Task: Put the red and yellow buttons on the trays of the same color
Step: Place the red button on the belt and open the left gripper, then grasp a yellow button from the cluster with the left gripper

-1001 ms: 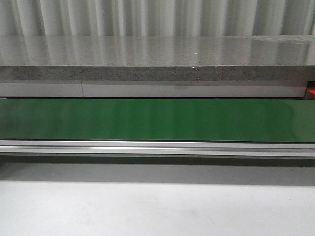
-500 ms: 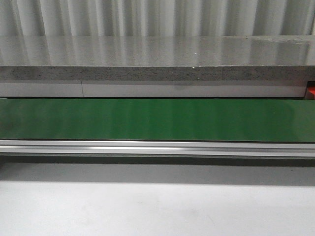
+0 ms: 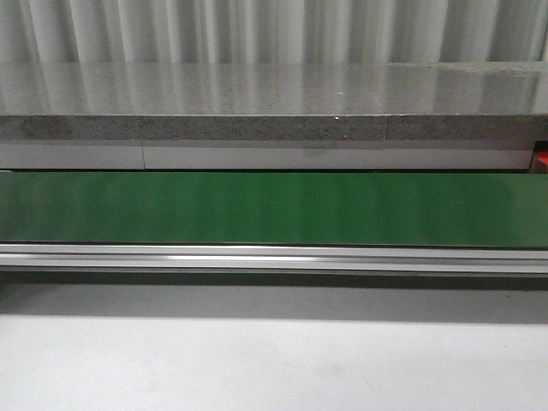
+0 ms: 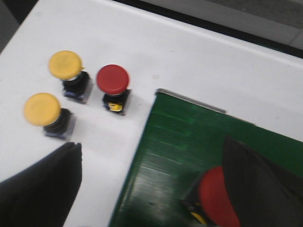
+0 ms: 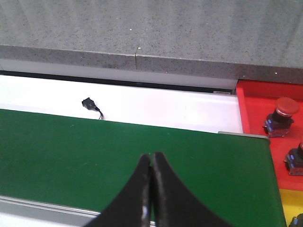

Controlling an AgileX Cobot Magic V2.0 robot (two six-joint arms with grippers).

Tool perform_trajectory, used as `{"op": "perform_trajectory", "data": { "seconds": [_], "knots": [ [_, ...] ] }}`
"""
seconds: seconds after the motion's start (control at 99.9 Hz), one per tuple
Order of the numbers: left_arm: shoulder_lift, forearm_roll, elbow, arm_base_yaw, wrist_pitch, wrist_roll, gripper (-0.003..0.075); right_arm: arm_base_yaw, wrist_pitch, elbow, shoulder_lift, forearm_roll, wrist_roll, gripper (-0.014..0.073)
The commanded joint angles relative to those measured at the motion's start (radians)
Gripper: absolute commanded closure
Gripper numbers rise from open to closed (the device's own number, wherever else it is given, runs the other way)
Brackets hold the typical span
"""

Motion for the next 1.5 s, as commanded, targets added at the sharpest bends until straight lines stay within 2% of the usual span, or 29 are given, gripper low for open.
{"op": "perform_trajectory", "data": {
  "seconds": [0.0,0.15,0.36,0.53,1.011,1.061,1.111,1.301,1.331,1.491],
  "knots": [
    [0.008,0.019,-0.030,0.068,-0.017,0.001,0.0136,-0.001,-0.069,-0.026,-0.003,0.002,-0.009,0.0661],
    [0.081,0.019,-0.030,0.169,-0.021,0.001,0.0136,-0.001,-0.069,-0.026,-0.003,0.002,-0.009,0.0661],
    [0.189,0.019,-0.030,0.237,-0.094,0.001,0.0136,-0.001,-0.069,-0.026,-0.003,0.002,-0.009,0.0661],
    [0.272,0.021,-0.060,0.262,-0.156,0.001,0.0136,-0.001,-0.069,-0.026,-0.003,0.002,-0.009,0.0661],
    [0.504,0.065,-0.279,0.276,-0.113,0.016,0.0145,-0.001,-0.069,-0.026,-0.003,0.002,-0.009,0.0661],
    [0.509,0.065,-0.286,0.276,-0.103,0.016,0.0182,-0.001,-0.069,-0.026,-0.003,0.002,-0.009,0.0661],
    [0.509,0.065,-0.286,0.276,-0.091,0.016,0.0251,-0.001,-0.069,-0.026,-0.003,0.002,-0.009,0.0661],
    [0.494,0.063,-0.286,0.276,-0.007,0.016,0.0699,-0.001,-0.069,-0.026,-0.003,0.002,-0.009,0.0661],
    [0.483,0.063,-0.286,0.274,0.005,0.016,0.0741,-0.001,-0.069,-0.026,-0.003,0.002,-0.009,0.0661],
    [0.374,0.063,-0.286,0.248,0.034,0.026,0.0741,-0.001,-0.069,-0.026,-0.003,0.002,-0.009,0.0661]
  ]
}}
